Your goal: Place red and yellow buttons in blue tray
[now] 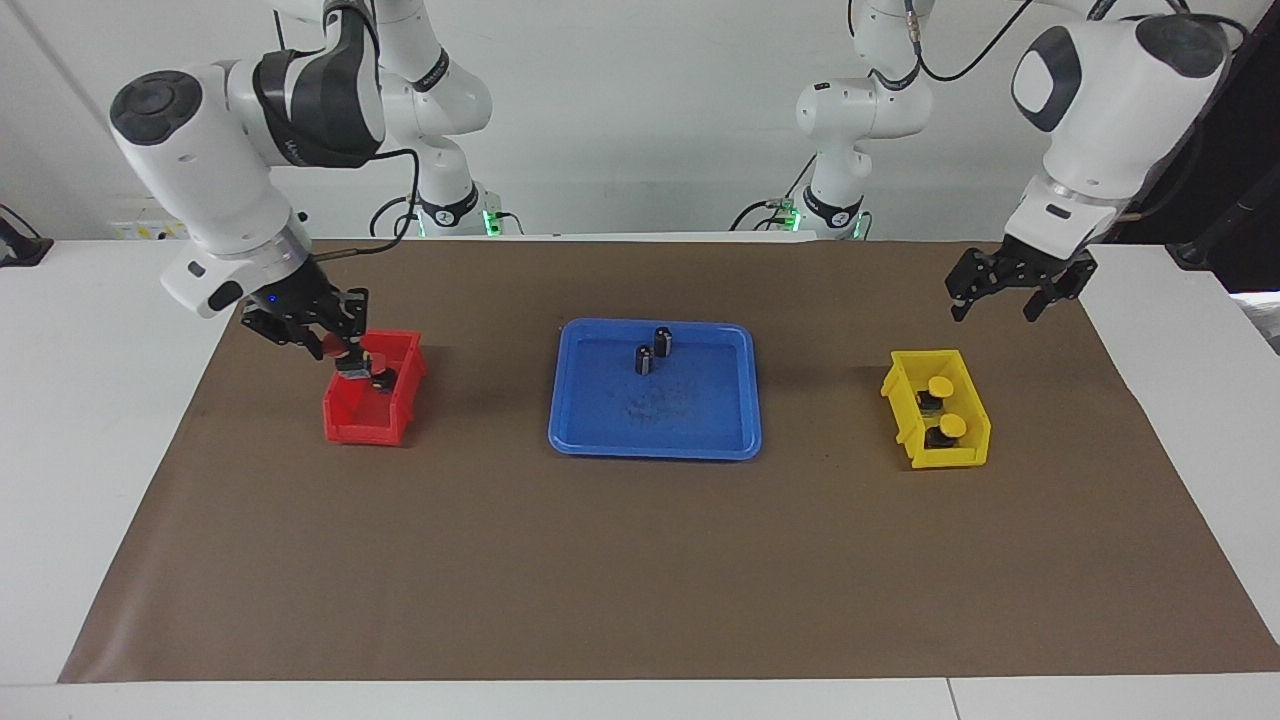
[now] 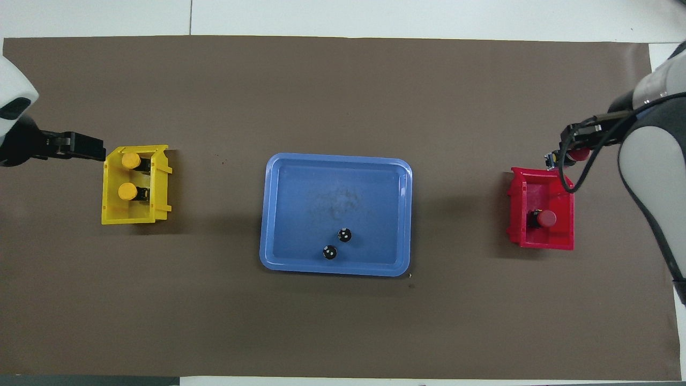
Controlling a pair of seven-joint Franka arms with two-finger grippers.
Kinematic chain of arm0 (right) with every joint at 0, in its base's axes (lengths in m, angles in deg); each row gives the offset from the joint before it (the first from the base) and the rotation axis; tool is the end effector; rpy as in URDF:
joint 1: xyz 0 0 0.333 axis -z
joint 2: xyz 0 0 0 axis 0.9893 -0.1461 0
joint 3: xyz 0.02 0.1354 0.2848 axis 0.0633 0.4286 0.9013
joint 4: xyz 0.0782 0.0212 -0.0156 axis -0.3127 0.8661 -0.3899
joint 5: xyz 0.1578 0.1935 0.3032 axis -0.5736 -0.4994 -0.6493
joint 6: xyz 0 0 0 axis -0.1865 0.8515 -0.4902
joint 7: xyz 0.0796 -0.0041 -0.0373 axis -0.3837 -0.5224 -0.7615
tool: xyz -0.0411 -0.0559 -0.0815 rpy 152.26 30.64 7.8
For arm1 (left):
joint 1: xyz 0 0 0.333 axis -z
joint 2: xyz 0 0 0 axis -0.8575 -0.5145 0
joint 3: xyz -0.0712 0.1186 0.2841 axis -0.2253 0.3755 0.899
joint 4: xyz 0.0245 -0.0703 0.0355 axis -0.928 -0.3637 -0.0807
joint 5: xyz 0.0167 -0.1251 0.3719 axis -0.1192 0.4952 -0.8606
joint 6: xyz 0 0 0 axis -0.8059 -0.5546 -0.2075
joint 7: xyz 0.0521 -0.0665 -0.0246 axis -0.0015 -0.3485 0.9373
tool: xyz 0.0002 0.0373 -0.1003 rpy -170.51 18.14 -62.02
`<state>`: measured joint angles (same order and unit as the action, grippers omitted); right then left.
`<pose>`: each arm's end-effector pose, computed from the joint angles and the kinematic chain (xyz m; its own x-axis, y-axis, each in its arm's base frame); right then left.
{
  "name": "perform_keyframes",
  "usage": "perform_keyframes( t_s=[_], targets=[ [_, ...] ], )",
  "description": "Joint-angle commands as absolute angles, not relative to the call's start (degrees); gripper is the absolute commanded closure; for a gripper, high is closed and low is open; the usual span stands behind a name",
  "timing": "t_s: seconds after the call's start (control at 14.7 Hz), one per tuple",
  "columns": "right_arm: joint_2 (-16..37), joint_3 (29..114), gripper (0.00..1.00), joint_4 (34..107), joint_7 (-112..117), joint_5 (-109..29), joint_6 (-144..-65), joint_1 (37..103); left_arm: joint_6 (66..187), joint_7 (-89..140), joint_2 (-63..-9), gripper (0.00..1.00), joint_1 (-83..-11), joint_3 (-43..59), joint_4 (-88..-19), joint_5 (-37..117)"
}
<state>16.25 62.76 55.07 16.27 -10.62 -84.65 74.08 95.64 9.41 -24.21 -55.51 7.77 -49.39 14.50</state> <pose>0.6081 0.0685 0.5530 0.9999 0.0116 -0.0094 0.0115 -0.9998 -0.0184 0.5570 -0.0619 0.5410 0.9904 -0.1203 0.0676 -0.1199 -0.9927 -0.0092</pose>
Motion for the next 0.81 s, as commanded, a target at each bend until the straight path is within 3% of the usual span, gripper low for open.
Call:
perform_keyframes(
  t_s=[0.0,0.34,0.75],
  targets=[
    [11.4,63.3,0.77,50.7,34.0,-11.6,-88.8,64.1,101.9,10.1,-23.9,0.21,-55.7,8.2,-55.3,14.5],
    [6.2,63.2,0.76,56.3,51.7,-10.7,-101.5,52.0,107.9,10.3,-29.9,0.36,-56.0,8.2,-56.1,14.5],
    [0.5,63.2,0.75,58.2,58.8,-8.1,-107.0,46.0,117.0,10.2,-34.3,0.36,-57.2,8.2,-57.7,14.5]
  ],
)
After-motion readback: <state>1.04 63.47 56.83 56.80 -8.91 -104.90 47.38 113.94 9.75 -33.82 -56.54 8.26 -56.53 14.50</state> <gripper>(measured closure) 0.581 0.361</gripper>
